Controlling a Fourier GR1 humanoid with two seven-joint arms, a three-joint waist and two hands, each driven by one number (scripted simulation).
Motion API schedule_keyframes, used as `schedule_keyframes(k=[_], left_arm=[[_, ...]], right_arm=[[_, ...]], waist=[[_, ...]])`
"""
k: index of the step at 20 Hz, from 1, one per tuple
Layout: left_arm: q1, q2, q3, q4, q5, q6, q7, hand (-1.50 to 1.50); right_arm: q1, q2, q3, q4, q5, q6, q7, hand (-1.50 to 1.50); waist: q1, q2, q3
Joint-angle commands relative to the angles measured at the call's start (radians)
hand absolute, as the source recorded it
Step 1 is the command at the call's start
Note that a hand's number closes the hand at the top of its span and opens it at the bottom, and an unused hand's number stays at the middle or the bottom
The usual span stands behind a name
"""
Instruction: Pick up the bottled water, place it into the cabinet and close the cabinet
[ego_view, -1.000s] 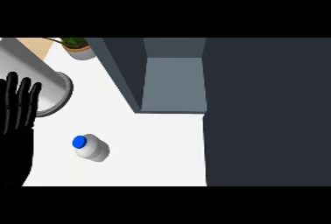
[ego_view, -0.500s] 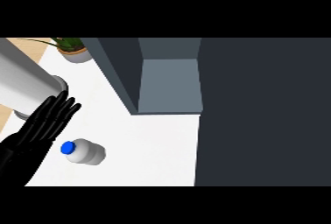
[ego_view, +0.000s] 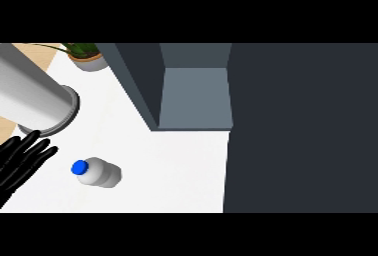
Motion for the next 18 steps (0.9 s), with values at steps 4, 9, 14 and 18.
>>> schedule_keyframes(k=[4, 9, 14, 18], left_arm=[[0.07, -0.008, 0.078, 0.041, -0.017, -0.09, -0.008, -1.5], [0.075, -0.07, 0.065, 0.005, -0.077, -0.085, 0.001, -1.5], [-0.042, -0.078, 0.108, 0.21, -0.174, -0.104, -0.055, -1.5], [-0.054, -0.158, 0.074, 0.264, -0.336, -0.104, -0.146, -1.5]], right_arm=[[0.203, 0.006, 0.061, -0.17, 0.006, 0.044, -0.02, -1.5], [0.286, -0.002, 0.064, -0.163, -0.005, 0.077, -0.087, -1.5], [0.326, 0.0, 0.066, -0.206, -0.021, 0.076, -0.086, -1.5], [0.339, -0.006, 0.052, -0.215, -0.011, 0.09, -0.103, -1.5]], waist=[[-0.006, -0.001, 0.0], [-0.007, 0.0, 0.0], [-0.018, 0.002, -0.001], [-0.011, 0.002, -0.001]])
